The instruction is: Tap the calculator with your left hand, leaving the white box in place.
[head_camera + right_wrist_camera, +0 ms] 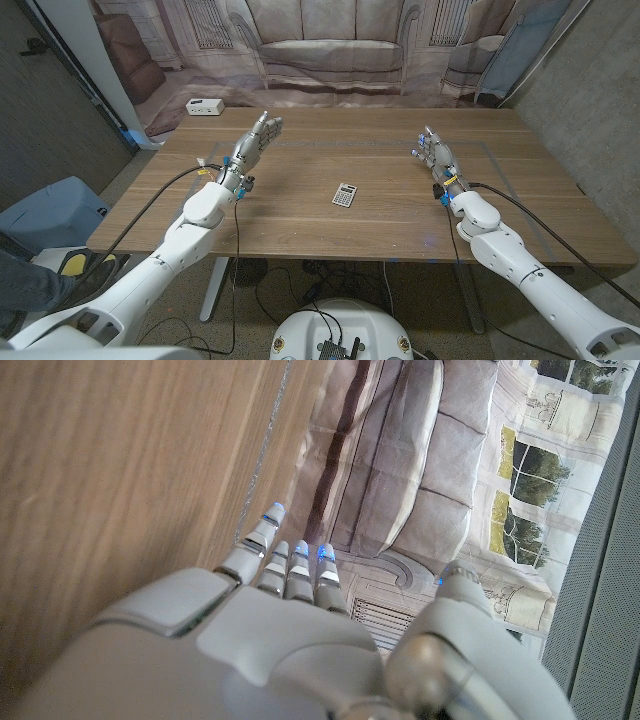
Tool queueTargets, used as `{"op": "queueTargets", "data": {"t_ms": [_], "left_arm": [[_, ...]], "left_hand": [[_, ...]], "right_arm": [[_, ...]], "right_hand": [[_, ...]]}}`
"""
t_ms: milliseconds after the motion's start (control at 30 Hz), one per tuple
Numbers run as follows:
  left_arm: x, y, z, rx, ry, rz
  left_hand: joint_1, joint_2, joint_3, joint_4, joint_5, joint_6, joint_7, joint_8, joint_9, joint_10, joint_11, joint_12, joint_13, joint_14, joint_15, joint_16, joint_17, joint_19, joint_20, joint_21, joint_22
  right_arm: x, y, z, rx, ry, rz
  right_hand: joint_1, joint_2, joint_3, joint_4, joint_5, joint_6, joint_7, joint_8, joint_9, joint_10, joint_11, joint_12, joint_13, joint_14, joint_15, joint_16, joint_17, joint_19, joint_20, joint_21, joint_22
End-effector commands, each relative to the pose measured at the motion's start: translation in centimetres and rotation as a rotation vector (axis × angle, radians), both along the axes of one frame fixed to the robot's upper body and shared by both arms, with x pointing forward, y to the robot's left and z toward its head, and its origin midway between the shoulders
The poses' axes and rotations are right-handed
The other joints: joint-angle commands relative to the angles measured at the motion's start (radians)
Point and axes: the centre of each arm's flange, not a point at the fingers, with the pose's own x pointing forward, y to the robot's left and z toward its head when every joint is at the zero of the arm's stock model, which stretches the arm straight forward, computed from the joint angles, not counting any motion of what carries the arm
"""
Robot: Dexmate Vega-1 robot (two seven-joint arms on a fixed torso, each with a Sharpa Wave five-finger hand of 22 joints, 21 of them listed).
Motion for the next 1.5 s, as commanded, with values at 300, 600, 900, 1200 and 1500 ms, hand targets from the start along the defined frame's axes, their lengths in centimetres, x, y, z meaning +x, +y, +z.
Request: {"op": "queueTargets", "data": {"t_ms": [300, 600, 900, 1200, 1500], "left_arm": [[-2.4, 0.3, -0.1, 0.113, -0.090, 0.100], [-2.6, -0.7, 0.5, 0.127, -0.164, 0.079], [-2.7, -1.7, 0.8, 0.165, -0.188, 0.071], [-3.6, -2.7, 0.4, 0.196, -0.225, 0.077], [-4.5, -4.4, 0.0, 0.274, -0.243, 0.084]], "left_hand": [[0.021, 0.005, 0.002, -0.008, -0.007, 0.016, 0.000, 0.006, 0.001, 0.012, 0.001, 0.009, 0.003, 0.015, -0.002, 0.004, 0.005, 0.007, 0.007, -0.004, 0.005], [0.033, 0.008, 0.004, -0.015, -0.016, 0.038, -0.003, 0.010, 0.001, 0.034, -0.009, 0.015, 0.003, 0.035, -0.013, 0.007, 0.004, 0.028, 0.010, 0.001, 0.005], [0.042, 0.009, 0.004, -0.021, -0.025, 0.063, -0.003, 0.014, 0.002, 0.058, -0.009, 0.021, 0.004, 0.060, -0.017, 0.011, 0.004, 0.036, 0.012, 0.000, 0.004], [0.048, 0.010, 0.005, -0.025, -0.031, 0.085, -0.003, 0.017, 0.002, 0.073, -0.012, 0.024, 0.004, 0.073, -0.021, 0.012, 0.004, 0.046, 0.020, 0.001, 0.004], [0.055, 0.012, 0.004, -0.029, -0.039, 0.117, -0.008, 0.021, 0.003, 0.089, -0.024, 0.025, 0.004, 0.087, -0.028, 0.010, 0.004, 0.065, 0.042, 0.004, 0.005]], "right_arm": [[-0.7, 0.1, 0.3, 0.013, -0.047, -0.019], [-0.7, 0.0, 0.6, 0.007, -0.063, -0.014], [-0.8, 0.1, 0.3, 0.014, -0.054, -0.012], [-0.6, 0.1, 0.4, 0.017, -0.058, -0.013], [-0.3, 0.0, 0.3, 0.031, -0.063, -0.011]], "right_hand": [[0.009, 0.000, 0.007, -0.001, 0.002, 0.009, 0.004, 0.006, 0.004, 0.007, 0.002, 0.007, 0.003, 0.009, 0.004, 0.006, 0.001, 0.006, 0.003, -0.005, 0.001], [0.009, 0.000, 0.006, -0.001, 0.001, 0.010, 0.004, 0.006, 0.004, 0.008, 0.005, 0.005, 0.003, 0.007, 0.004, 0.004, 0.001, 0.005, 0.004, -0.008, 0.001], [0.008, 0.001, 0.006, -0.001, 0.001, 0.011, 0.005, 0.006, 0.004, 0.007, 0.005, 0.003, 0.003, 0.006, 0.004, 0.003, 0.001, 0.004, 0.005, -0.010, 0.001], [0.009, 0.002, 0.006, -0.002, 0.001, 0.011, 0.007, 0.005, 0.004, 0.009, 0.009, 0.002, 0.003, 0.006, 0.005, 0.002, 0.001, 0.004, 0.006, -0.012, 0.001], [0.012, 0.005, 0.007, -0.003, 0.000, 0.013, 0.008, 0.006, 0.004, 0.009, 0.005, 0.001, 0.003, 0.009, 0.005, 0.002, 0.001, 0.005, 0.006, -0.014, 0.001]]}}
